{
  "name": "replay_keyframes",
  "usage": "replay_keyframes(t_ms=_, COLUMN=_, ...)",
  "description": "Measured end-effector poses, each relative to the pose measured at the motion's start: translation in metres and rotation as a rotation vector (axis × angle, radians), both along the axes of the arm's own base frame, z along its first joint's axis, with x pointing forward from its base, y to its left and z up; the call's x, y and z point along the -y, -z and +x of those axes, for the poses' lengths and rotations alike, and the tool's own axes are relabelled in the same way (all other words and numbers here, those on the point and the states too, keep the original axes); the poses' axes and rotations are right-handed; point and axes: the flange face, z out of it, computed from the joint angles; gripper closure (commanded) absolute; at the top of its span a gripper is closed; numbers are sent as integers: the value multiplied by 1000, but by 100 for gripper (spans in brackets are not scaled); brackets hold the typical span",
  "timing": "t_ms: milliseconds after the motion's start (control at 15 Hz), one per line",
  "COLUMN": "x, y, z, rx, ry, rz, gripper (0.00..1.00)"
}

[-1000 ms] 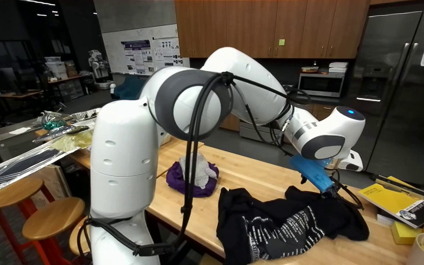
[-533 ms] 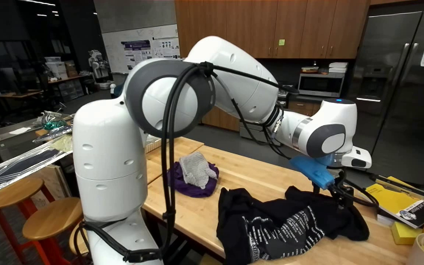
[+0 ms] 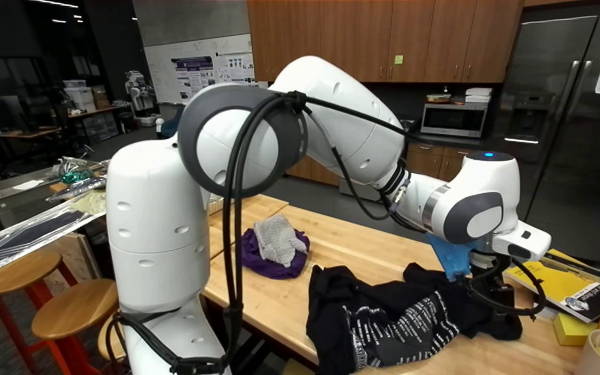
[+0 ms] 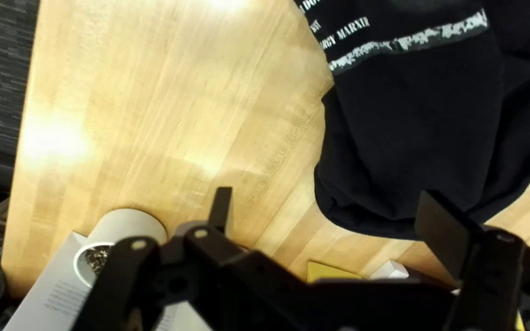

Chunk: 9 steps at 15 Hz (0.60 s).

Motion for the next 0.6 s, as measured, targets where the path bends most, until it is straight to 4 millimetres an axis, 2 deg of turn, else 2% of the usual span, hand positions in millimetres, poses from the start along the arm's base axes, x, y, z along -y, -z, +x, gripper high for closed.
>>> replay_keyframes(t_ms=267, x=7, y=17, z=3, rx=97, ry=107, rz=1, gripper=0)
replay_keyframes(t_ms=600, x=14, y=49, z=11, rx=172, ry=155, rz=-25, gripper=0)
